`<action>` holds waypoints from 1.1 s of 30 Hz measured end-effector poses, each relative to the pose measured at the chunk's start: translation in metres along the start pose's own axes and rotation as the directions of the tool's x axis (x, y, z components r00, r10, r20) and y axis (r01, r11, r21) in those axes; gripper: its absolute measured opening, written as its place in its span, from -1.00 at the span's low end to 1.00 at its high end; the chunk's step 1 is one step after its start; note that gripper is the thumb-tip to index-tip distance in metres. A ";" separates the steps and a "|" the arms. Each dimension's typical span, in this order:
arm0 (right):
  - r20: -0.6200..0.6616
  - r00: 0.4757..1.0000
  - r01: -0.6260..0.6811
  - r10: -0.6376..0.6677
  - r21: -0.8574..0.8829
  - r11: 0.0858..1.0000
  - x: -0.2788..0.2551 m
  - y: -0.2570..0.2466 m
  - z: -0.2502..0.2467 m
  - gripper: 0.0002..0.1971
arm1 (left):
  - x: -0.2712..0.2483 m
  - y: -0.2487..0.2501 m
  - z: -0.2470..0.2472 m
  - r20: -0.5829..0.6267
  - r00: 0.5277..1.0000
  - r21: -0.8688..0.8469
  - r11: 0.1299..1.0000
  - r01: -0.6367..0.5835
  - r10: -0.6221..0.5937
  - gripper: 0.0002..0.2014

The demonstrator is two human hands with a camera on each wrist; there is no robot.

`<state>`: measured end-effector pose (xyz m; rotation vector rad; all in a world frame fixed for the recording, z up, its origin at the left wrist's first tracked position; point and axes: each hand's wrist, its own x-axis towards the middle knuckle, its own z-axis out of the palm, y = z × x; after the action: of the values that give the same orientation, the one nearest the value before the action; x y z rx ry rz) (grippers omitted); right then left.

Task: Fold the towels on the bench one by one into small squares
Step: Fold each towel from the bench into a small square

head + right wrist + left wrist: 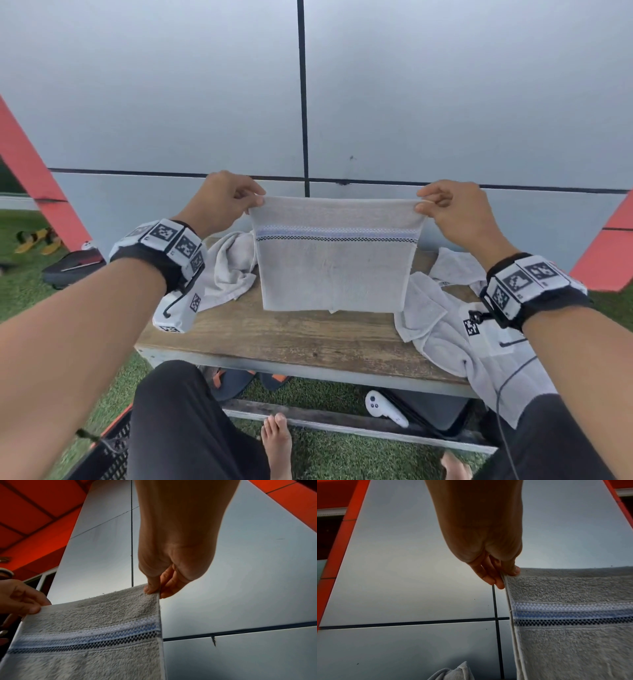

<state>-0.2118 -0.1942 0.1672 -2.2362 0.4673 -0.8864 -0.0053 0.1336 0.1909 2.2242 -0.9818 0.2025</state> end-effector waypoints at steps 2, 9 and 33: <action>0.033 0.998 0.054 -0.053 -0.037 0.998 -0.005 0.001 0.000 -0.85 | -0.010 0.000 0.000 -0.003 1.000 0.000 1.000 0.000 0.000 -0.90; 0.616 0.776 -0.042 0.137 -0.167 0.985 -0.054 0.022 -0.001 -0.95 | -0.066 -0.037 0.025 0.335 0.933 0.097 0.990 0.107 -0.133 -0.89; 0.461 0.822 -0.168 0.334 -0.363 0.916 -0.088 0.130 0.120 -0.88 | -0.089 -0.106 0.171 0.350 0.856 0.200 0.923 0.328 -0.380 -0.77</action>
<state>-0.1991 -0.1832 -0.0297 -2.4894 0.6597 -0.0505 -0.0158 0.1263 -0.0287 2.5819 -0.7410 -0.3605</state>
